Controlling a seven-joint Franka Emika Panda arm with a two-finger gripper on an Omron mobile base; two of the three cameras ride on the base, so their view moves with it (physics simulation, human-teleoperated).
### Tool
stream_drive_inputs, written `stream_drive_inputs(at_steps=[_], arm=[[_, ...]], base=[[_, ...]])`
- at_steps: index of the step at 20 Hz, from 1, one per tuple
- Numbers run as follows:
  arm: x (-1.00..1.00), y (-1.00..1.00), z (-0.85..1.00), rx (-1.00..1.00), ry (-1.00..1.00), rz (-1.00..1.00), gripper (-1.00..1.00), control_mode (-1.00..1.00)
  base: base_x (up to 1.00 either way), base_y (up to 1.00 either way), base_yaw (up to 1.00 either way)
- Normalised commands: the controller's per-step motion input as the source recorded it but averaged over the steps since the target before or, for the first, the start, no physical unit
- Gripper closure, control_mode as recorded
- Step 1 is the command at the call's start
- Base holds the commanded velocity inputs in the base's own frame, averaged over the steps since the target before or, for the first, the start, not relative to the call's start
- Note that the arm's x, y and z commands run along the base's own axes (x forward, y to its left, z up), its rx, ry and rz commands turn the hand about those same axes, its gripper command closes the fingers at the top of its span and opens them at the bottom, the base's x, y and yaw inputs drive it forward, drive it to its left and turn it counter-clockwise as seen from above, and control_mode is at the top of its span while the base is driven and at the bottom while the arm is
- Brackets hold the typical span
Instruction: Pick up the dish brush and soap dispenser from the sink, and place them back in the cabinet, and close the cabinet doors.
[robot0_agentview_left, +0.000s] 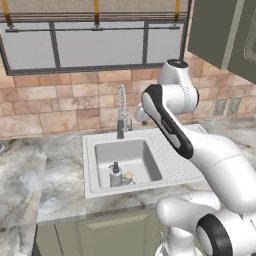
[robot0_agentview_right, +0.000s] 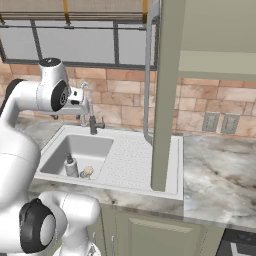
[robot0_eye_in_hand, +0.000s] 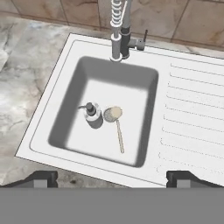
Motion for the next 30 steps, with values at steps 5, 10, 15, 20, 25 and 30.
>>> stream_drive_inputs(at_steps=[5,10,15,20,25,30], arm=[[0.12,0.0,-0.1,0.0,0.03,0.14,-1.0,-1.0],[0.05,0.0,-0.13,0.0,0.02,0.17,-1.0,-1.0],[0.02,0.0,-0.08,-0.01,0.01,0.19,-1.0,-1.0],[0.06,0.0,0.0,0.0,0.0,0.1,-1.0,-1.0],[0.11,0.0,0.0,0.0,0.0,0.0,-1.0,-1.0],[0.13,-0.01,0.0,0.0,0.0,0.0,-1.0,-1.0]], base=[[0.0,0.0,0.0],[0.0,0.0,0.0],[0.0,0.0,0.0],[0.0,0.0,0.0],[0.0,0.0,0.0],[0.0,0.0,0.0]])
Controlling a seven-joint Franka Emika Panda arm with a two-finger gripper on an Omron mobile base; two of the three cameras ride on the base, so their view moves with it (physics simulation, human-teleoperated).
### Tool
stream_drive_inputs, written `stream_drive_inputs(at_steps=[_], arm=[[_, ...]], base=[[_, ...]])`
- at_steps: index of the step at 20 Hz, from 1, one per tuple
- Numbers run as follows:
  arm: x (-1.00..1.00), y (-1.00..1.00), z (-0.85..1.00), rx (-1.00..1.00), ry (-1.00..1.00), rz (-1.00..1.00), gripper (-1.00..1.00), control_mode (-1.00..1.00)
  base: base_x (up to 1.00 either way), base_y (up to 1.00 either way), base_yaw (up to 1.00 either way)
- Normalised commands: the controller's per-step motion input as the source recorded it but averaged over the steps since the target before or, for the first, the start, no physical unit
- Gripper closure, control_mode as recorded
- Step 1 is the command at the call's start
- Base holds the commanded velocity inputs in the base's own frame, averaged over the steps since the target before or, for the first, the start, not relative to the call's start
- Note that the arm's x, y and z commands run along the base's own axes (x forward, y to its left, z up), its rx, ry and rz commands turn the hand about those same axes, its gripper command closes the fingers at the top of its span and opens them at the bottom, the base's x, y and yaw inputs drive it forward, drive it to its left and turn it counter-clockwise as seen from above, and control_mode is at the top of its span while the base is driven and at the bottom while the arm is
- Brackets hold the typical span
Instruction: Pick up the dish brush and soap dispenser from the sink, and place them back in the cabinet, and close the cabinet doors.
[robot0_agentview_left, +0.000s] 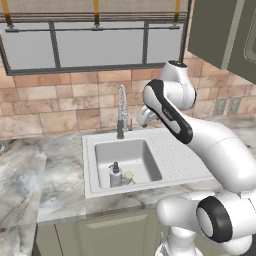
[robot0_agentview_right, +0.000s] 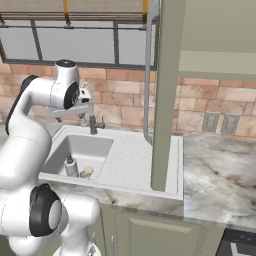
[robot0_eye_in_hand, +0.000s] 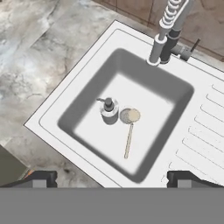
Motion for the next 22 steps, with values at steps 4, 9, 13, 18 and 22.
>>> stream_drive_inputs(at_steps=[4,9,13,18,22], arm=[[0.18,0.0,-0.03,0.0,0.0,0.0,-1.0,-1.0],[0.21,0.0,-0.08,0.0,0.0,0.0,-1.0,-1.0],[0.24,0.0,-0.26,-0.02,0.0,0.0,-1.0,-1.0],[0.15,0.0,-0.45,-0.03,0.0,0.0,-1.0,-1.0],[0.05,0.06,-0.41,-0.02,0.0,0.0,-1.0,-1.0]], base=[[0.0,0.0,0.0],[0.0,0.0,0.0],[0.0,0.0,0.0],[0.0,0.0,0.0],[0.0,0.0,0.0]])
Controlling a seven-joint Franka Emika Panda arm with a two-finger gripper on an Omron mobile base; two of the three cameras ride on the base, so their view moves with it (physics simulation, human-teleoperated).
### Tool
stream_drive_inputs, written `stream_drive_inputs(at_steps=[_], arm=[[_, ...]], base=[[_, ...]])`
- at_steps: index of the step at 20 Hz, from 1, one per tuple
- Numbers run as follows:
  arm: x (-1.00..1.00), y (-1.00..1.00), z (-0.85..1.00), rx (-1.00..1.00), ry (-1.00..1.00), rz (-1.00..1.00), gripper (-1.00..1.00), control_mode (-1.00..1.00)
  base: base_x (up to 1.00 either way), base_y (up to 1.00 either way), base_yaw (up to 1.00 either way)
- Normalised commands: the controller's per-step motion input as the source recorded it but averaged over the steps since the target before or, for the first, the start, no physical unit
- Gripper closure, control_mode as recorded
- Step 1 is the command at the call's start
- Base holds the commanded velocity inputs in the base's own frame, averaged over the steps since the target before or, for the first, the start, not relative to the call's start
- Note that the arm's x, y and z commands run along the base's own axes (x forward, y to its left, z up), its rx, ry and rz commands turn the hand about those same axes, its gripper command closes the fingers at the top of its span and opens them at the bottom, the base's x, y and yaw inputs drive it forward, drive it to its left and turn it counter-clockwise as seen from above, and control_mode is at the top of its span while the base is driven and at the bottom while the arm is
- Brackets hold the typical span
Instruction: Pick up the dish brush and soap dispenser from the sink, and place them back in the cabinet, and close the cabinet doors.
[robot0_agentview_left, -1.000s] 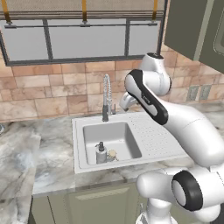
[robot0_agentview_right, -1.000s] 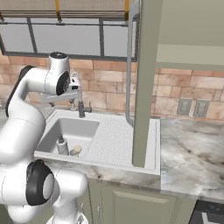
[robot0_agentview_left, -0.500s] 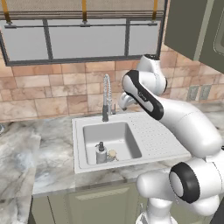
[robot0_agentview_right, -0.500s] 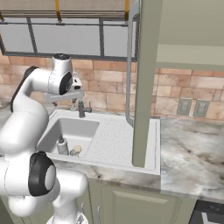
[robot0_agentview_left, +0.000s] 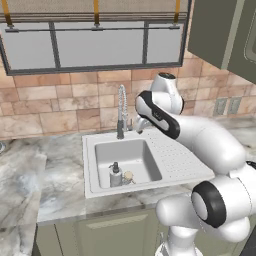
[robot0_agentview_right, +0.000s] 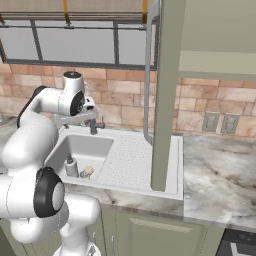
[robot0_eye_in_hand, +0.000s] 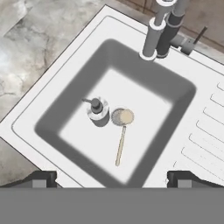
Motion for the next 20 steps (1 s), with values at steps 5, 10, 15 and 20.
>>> stream_drive_inputs(at_steps=[5,10,15,20], arm=[[0.03,0.22,-0.31,-0.02,0.0,0.0,-1.0,-1.0],[0.04,0.31,-0.3,0.0,0.0,0.0,-1.0,-1.0],[0.07,0.27,-0.32,0.0,0.0,0.0,-1.0,-1.0],[0.04,0.17,-0.32,0.0,0.0,0.0,-1.0,-1.0]], base=[[0.0,0.0,0.0],[0.0,0.0,0.0],[0.0,0.0,0.0],[0.0,0.0,0.0]])
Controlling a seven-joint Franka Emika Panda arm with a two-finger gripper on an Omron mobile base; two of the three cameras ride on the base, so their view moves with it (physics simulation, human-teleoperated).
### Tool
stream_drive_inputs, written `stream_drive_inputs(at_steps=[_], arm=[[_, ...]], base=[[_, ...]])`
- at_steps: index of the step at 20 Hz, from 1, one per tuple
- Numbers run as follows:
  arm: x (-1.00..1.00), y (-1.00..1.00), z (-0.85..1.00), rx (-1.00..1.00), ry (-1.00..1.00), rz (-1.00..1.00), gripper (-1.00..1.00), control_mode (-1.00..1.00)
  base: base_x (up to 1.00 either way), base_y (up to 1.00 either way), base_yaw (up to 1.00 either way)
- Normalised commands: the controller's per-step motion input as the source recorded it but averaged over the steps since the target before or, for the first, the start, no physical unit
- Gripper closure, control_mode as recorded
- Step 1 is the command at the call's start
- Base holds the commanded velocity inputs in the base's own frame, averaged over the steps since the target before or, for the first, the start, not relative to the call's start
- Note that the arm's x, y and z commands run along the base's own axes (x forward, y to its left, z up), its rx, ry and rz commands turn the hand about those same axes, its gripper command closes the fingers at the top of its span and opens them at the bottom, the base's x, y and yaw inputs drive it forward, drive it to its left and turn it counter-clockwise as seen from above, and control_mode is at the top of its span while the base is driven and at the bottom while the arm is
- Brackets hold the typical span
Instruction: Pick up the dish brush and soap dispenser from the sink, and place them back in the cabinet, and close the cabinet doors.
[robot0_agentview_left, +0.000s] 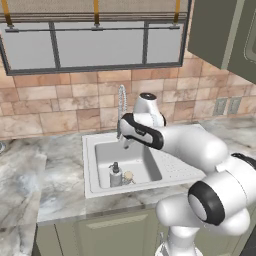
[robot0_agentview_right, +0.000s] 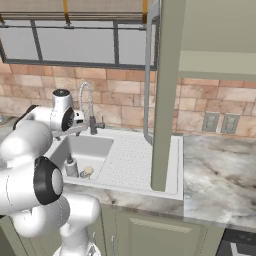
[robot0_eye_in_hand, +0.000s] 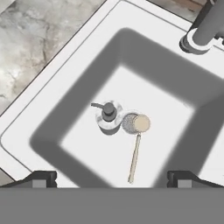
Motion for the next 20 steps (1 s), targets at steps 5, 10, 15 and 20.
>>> stream_drive_inputs(at_steps=[5,10,15,20], arm=[[0.0,0.0,-0.33,0.0,0.0,0.0,-1.0,-1.0],[0.0,0.0,-0.28,0.0,0.0,0.0,-1.0,-1.0],[0.02,0.0,-0.17,0.0,0.0,0.0,-1.0,-1.0],[0.01,0.0,-0.16,0.0,-0.03,0.0,-1.0,-1.0]], base=[[0.0,0.0,0.0],[0.0,0.0,0.0],[0.0,0.0,0.0],[0.0,0.0,0.0]])
